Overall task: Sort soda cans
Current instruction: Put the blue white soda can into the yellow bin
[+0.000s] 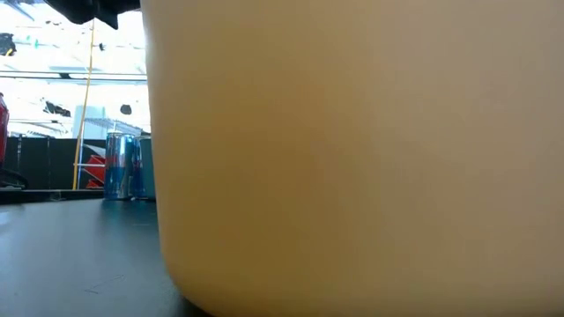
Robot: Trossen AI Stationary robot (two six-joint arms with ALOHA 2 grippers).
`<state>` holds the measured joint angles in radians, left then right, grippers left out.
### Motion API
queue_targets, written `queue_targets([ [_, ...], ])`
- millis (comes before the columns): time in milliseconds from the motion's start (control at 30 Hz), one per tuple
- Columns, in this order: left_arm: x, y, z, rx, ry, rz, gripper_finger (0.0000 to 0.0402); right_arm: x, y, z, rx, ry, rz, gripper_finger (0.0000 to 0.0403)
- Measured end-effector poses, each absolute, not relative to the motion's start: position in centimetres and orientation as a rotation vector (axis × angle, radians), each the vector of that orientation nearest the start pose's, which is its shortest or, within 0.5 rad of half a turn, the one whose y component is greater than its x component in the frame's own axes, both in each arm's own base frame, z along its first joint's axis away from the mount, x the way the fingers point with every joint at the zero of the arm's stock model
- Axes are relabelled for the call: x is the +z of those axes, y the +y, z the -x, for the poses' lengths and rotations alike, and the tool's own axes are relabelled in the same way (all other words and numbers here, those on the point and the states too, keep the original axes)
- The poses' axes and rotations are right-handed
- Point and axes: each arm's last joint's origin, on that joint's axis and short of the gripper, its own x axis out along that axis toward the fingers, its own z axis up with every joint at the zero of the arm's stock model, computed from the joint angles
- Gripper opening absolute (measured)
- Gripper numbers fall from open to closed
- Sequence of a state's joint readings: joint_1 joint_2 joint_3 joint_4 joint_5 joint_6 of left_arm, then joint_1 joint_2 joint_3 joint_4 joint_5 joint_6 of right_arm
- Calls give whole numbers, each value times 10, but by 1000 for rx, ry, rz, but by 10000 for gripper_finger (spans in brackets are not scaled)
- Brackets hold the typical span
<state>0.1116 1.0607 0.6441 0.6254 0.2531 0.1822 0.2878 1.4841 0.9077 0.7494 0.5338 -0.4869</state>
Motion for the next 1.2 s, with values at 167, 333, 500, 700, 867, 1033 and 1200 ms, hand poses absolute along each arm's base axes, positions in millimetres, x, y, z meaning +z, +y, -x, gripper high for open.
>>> queue_targets([
  [167, 294, 20, -235, -109, -56, -232, 334, 305, 88, -307, -276, 17, 468, 257],
  [333, 281, 22, -235, -56, 67, -224, 347, 335, 87, -290, -272, 97, 337, 256],
  [500, 281, 22, -235, -50, 65, -212, 348, 342, 85, -281, -254, 216, 308, 256],
  [700, 270, 22, -234, -55, 188, -198, 349, 376, 80, -258, -231, 397, 176, 256],
  [867, 262, 23, -232, -18, 272, -184, 349, 382, 82, -260, -119, 506, 76, 256],
  [1033, 260, 23, -231, -15, 297, -166, 349, 373, 88, -270, -96, 669, 11, 256],
  [1200, 262, 23, -232, -14, 273, -178, 349, 352, 95, -289, -79, 826, -17, 256],
])
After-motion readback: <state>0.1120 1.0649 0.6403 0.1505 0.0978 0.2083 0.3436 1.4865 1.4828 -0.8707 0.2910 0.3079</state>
